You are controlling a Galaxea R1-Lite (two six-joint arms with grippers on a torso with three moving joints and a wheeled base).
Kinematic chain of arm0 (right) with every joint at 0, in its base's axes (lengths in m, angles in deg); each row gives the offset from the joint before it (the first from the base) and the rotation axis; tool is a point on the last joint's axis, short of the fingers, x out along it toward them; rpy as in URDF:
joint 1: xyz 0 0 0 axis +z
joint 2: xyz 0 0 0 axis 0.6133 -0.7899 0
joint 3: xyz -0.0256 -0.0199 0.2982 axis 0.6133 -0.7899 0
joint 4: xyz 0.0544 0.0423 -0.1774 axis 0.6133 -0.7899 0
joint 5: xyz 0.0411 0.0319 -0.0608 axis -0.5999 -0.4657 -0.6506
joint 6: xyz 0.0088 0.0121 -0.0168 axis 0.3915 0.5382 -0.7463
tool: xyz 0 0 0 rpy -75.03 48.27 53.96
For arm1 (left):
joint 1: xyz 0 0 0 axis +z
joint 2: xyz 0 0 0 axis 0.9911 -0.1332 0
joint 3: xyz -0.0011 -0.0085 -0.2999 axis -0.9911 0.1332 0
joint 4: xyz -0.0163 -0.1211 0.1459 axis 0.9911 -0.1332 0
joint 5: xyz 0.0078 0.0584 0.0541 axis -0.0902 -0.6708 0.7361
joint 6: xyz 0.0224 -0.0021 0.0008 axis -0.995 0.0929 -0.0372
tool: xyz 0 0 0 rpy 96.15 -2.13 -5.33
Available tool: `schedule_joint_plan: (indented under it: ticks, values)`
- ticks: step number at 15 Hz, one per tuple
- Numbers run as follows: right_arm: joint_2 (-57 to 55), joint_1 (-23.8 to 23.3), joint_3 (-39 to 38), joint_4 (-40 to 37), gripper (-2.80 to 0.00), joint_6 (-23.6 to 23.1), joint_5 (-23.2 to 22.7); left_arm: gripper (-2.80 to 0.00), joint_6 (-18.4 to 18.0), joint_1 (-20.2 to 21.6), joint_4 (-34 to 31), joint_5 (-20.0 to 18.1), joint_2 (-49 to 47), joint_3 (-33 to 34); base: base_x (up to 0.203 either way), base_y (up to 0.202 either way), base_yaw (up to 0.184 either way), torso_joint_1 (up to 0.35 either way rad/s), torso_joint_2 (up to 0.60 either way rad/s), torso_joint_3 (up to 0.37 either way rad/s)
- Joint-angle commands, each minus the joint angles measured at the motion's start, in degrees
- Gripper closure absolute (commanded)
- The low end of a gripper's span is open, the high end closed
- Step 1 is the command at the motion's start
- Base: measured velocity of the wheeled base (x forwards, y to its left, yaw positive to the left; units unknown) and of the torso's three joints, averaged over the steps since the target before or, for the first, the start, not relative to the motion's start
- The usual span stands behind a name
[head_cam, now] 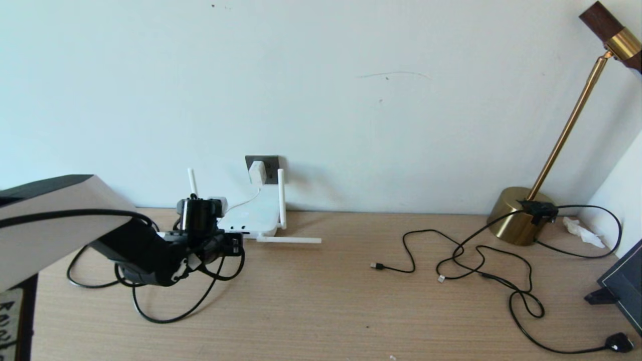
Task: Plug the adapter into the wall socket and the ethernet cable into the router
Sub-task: Plug cable into router interface
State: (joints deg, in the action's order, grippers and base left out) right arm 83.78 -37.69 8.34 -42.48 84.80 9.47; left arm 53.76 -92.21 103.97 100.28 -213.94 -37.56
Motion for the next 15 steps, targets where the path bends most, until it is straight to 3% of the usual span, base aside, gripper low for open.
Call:
schedule_joint_plan:
  ticks: [1, 15]
  values:
    - [0.02, 0.04, 0.00, 0.02, 0.00, -0.05, -0.04, 0.00, 0.02, 0.02, 0.16, 0.10, 0.16, 0.49, 0.000, 0.000, 0.000, 0.000, 0.00, 0.000]
    - [-0.06, 0.04, 0.00, 0.02, 0.00, -0.05, -0.04, 0.00, 0.11, 0.11, 0.34, 0.10, 0.30, 1.17, 0.000, 0.000, 0.000, 0.000, 0.00, 0.000]
